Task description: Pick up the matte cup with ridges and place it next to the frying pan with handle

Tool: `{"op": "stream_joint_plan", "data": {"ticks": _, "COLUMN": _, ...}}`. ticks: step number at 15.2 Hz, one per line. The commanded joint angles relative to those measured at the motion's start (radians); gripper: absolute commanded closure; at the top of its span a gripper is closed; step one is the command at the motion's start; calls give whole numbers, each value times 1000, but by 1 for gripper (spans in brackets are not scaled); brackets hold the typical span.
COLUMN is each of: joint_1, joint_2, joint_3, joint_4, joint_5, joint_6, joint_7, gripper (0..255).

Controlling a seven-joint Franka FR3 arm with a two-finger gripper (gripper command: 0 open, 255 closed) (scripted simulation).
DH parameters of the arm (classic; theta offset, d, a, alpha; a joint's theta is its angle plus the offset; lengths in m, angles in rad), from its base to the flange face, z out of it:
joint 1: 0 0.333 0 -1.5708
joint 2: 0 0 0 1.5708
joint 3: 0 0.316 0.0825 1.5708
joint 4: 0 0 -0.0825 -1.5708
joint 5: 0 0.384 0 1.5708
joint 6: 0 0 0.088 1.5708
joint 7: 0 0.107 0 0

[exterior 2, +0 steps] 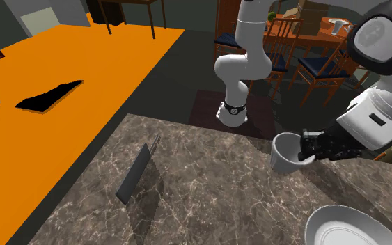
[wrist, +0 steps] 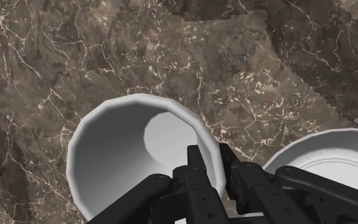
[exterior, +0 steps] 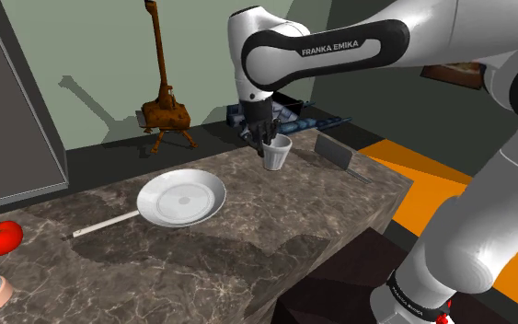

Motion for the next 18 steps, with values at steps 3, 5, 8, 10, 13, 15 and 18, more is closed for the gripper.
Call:
{"op": "stream_joint_plan", "data": {"ticks": 3, "joint_1": 38, "joint_2": 135, "joint_3": 42, "joint_4": 162, "joint_5": -21, "joint_6": -44, "joint_7": 83, "gripper": 255}}
{"op": "stream_joint_plan", "data": {"ticks": 5, "joint_1": 43, "joint_2": 150, "joint_3": 45, "joint_4": 168, "joint_5": -24, "joint_6": -37, "joint_7": 93, "gripper": 255}}
{"op": "stream_joint_plan", "data": {"ticks": 8, "joint_1": 43, "joint_2": 153, "joint_3": 45, "joint_4": 131, "joint_5": -26, "joint_6": 3, "joint_7": 98, "gripper": 255}}
{"op": "stream_joint_plan", "data": {"ticks": 10, "joint_1": 43, "joint_2": 156, "joint_3": 44, "joint_4": 108, "joint_5": -27, "joint_6": 28, "joint_7": 102, "gripper": 255}}
{"op": "stream_joint_plan", "data": {"ticks": 13, "joint_1": 43, "joint_2": 162, "joint_3": 44, "joint_4": 75, "joint_5": -30, "joint_6": 67, "joint_7": 108, "gripper": 255}}
{"op": "stream_joint_plan", "data": {"ticks": 15, "joint_1": 42, "joint_2": 167, "joint_3": 43, "joint_4": 54, "joint_5": -32, "joint_6": 92, "joint_7": 112, "gripper": 255}}
{"op": "stream_joint_plan", "data": {"ticks": 18, "joint_1": 42, "joint_2": 177, "joint_3": 43, "joint_4": 25, "joint_5": -37, "joint_6": 130, "joint_7": 118, "gripper": 255}}
